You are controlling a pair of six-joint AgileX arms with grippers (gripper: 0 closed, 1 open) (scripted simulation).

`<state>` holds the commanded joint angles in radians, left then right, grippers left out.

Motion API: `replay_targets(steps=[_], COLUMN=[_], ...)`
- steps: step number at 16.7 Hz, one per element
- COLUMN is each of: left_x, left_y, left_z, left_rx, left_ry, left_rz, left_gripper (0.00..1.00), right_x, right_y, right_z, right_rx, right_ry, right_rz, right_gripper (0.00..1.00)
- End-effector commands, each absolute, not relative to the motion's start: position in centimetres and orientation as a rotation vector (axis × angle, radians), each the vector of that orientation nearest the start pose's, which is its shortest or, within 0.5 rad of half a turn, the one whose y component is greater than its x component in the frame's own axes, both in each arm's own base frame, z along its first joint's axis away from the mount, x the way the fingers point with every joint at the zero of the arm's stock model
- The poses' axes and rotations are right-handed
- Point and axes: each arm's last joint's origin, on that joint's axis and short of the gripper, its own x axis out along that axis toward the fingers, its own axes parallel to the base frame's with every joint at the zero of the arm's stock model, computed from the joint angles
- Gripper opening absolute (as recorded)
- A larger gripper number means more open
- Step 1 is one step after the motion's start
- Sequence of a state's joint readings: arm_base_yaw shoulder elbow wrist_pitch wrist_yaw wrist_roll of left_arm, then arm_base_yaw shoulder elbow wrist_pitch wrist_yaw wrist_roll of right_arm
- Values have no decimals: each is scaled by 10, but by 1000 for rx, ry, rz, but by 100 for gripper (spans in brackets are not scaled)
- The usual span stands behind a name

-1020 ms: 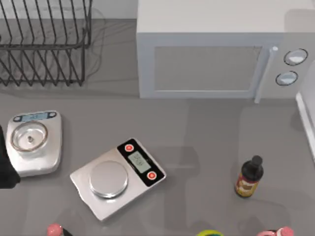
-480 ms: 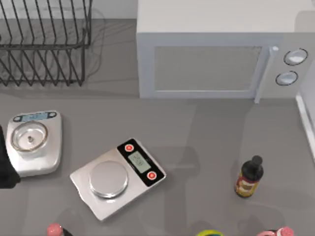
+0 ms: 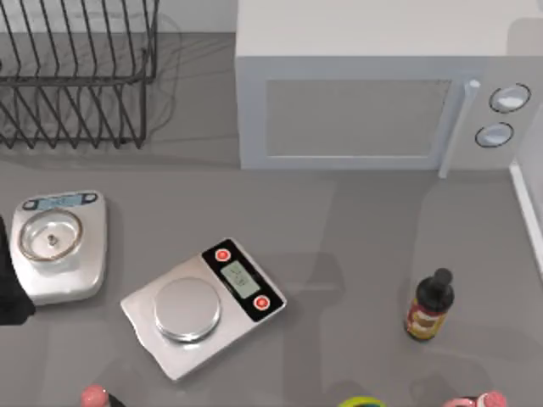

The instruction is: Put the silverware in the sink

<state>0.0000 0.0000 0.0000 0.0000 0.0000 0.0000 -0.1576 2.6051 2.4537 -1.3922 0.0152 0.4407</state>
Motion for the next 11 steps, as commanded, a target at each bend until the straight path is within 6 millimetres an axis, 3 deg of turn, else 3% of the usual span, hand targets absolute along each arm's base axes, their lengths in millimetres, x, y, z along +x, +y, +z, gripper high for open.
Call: replay_targets(steps=[5,11], left_x=[106,106], left_y=[-1,-1], left_z=[160,160], left_rx=[0,0], left_ry=[0,0], left_rz=[0,0], left_gripper=[100,100], right_x=[502,502], right_y=[-73,-73], right_z=[158,158], right_rx=[453,453], right_ry=[1494,1494], right_rz=[-459,-459], right_gripper=[98,100])
